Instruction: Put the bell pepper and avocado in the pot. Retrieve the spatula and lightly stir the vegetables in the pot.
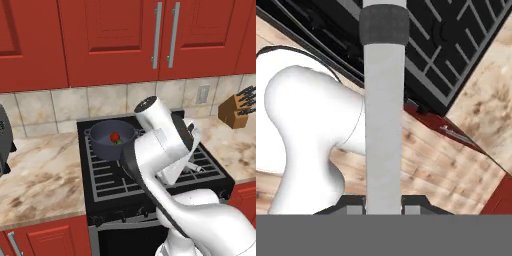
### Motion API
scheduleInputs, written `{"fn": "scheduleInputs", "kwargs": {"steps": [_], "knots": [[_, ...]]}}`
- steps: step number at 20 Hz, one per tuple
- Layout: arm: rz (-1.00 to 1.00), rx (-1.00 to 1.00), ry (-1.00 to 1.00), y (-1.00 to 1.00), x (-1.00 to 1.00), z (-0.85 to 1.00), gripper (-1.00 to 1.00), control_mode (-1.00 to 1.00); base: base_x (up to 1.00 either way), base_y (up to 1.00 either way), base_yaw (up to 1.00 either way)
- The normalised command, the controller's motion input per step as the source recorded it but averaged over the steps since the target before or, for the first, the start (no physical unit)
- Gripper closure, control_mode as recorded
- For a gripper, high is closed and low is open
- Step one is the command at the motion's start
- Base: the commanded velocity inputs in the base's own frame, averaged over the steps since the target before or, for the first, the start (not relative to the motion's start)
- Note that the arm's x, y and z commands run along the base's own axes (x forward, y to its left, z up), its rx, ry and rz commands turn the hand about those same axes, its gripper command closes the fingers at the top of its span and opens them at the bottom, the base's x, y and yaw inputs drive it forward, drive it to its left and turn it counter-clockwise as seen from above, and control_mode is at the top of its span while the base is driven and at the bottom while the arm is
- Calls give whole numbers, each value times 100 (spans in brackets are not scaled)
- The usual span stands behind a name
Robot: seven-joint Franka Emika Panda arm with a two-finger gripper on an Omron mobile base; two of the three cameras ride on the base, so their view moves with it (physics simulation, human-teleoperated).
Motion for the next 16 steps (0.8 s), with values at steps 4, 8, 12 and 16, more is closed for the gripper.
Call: {"fn": "scheduleInputs", "kwargs": {"steps": [4, 8, 12, 16], "knots": [[1, -28, -5, -2, 45, 37, 100, -100, 0, 0, 0], [0, -27, -3, -8, 72, 19, 100, -100, 0, 0, 0], [0, -25, -2, -11, 92, 1, 100, -100, 0, 0, 0], [0, -27, 0, -1, 81, 0, 100, -100, 0, 0, 0]]}}
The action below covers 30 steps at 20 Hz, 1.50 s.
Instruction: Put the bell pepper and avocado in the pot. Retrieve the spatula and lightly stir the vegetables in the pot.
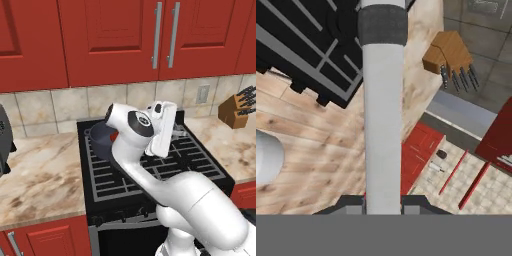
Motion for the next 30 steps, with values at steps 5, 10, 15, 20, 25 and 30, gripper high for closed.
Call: {"fn": "scheduleInputs", "kwargs": {"steps": [5, 10, 15, 20, 25, 30], "knots": [[0, -7, 0, 2, 19, 6, 100, -100, 0, 0, 0], [0, 0, 5, -5, 51, 23, 100, -100, 0, 0, 0], [1, 2, 3, 0, 5, 0, 100, -100, 0, 0, 0], [14, 3, 25, 4, 0, -1, 100, -100, 0, 0, 0], [13, 0, 14, 0, 0, 0, 100, -100, 0, 0, 0], [5, 0, 1, 1, 0, -12, 100, -100, 0, 0, 0]]}}
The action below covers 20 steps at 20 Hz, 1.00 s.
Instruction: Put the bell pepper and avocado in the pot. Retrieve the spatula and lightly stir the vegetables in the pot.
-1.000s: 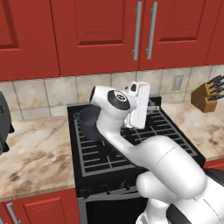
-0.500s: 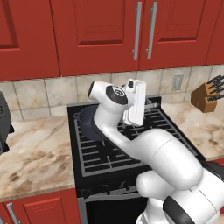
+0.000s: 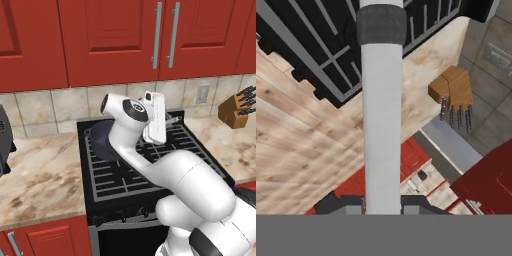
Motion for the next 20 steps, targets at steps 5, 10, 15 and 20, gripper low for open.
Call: {"fn": "scheduleInputs", "kwargs": {"steps": [5, 10, 15, 20], "knots": [[0, 0, 1, 0, 30, -28, 100, -100, 0, 0, 0], [2, 0, 9, 0, 63, -1, 100, -100, 0, 0, 0], [3, 0, 1, 0, 67, 3, 100, -100, 0, 0, 0], [5, 0, 0, 0, 52, 0, 100, -100, 0, 0, 0]]}}
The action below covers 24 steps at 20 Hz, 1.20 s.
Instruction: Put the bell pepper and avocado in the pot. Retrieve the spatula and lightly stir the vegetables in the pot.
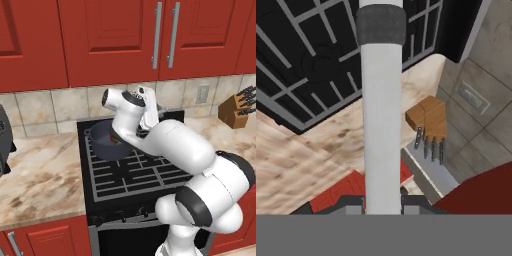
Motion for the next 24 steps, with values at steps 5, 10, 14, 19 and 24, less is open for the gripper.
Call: {"fn": "scheduleInputs", "kwargs": {"steps": [5, 10, 14, 19, 24], "knots": [[1, 0, 3, 0, 16, -10, 100, -100, 0, 0, 0], [0, 0, 1, 1, 9, -30, 100, -100, 0, 0, 0], [0, 0, 0, 3, 19, -26, 100, -100, 0, 0, 0], [0, 0, 0, 7, 14, -7, 100, -100, 0, 0, 0], [0, 0, 4, 5, 11, 0, 100, -100, 0, 0, 0]]}}
